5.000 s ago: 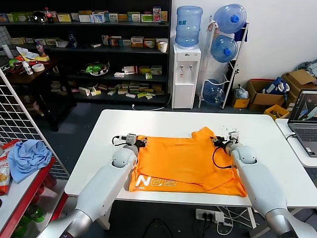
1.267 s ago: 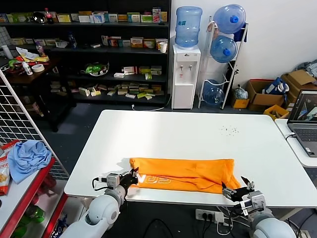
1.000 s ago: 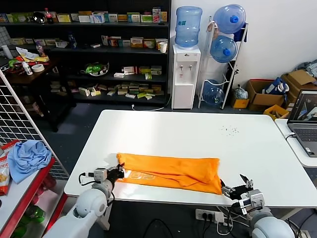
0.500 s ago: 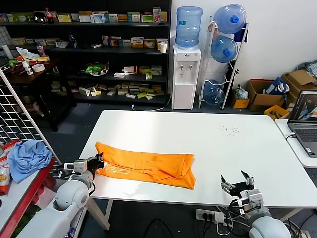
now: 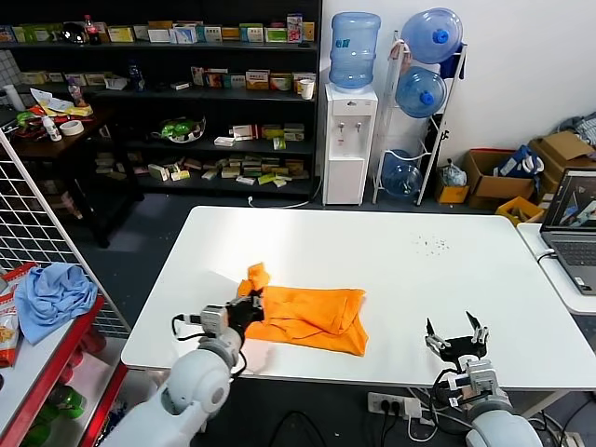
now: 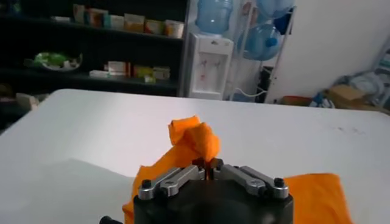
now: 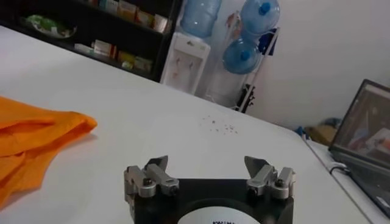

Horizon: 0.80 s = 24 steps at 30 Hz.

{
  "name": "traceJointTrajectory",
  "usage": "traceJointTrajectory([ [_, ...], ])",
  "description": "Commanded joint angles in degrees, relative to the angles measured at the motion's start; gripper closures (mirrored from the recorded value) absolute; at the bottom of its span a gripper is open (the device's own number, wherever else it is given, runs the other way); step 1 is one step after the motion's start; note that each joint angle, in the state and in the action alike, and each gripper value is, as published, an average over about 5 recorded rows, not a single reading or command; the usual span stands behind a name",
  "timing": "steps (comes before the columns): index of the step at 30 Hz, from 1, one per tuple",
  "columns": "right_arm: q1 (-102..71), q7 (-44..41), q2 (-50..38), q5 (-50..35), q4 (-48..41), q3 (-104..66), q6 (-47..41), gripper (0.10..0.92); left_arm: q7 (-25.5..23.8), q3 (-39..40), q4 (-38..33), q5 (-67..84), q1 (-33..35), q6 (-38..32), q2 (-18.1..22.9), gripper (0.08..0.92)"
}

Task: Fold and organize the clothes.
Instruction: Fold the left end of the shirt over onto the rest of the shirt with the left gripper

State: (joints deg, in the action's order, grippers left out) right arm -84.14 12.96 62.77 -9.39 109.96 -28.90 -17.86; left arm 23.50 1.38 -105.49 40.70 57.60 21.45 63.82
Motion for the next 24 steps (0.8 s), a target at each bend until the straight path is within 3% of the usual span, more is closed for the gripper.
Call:
traceJointTrajectory([
  [1,0.10,0.41,1.70,2.08,-0.82,-0.21,1.99,0.203,0.99,11.29,3.59,-2.52,-1.50,-0.08,12.85,0.872],
  [9,0.59,0.37,2.06,1.94,-1.25,-0.25,2.01,0.203,0.78,13.72,8.47,-4.81,-1.15,-1.27,17.87,0.872],
  [14,1.07,0.40,2.41,1.89,-1.72,0.27,1.99,0.203,0.44,13.48,11.42,-6.92,-2.17,-6.70,20.50,0.857],
  [18,1.51,0.42,2.63,1.91,-1.63,0.80,1.84,0.203,-0.07,12.05,13.33,-6.90,-3.34,-12.47,21.44,0.764],
  [24,2.16,0.43,2.60,1.97,-1.69,1.55,1.56,0.203,0.59,10.55,12.61,-6.41,-3.29,-15.54,21.38,0.591],
])
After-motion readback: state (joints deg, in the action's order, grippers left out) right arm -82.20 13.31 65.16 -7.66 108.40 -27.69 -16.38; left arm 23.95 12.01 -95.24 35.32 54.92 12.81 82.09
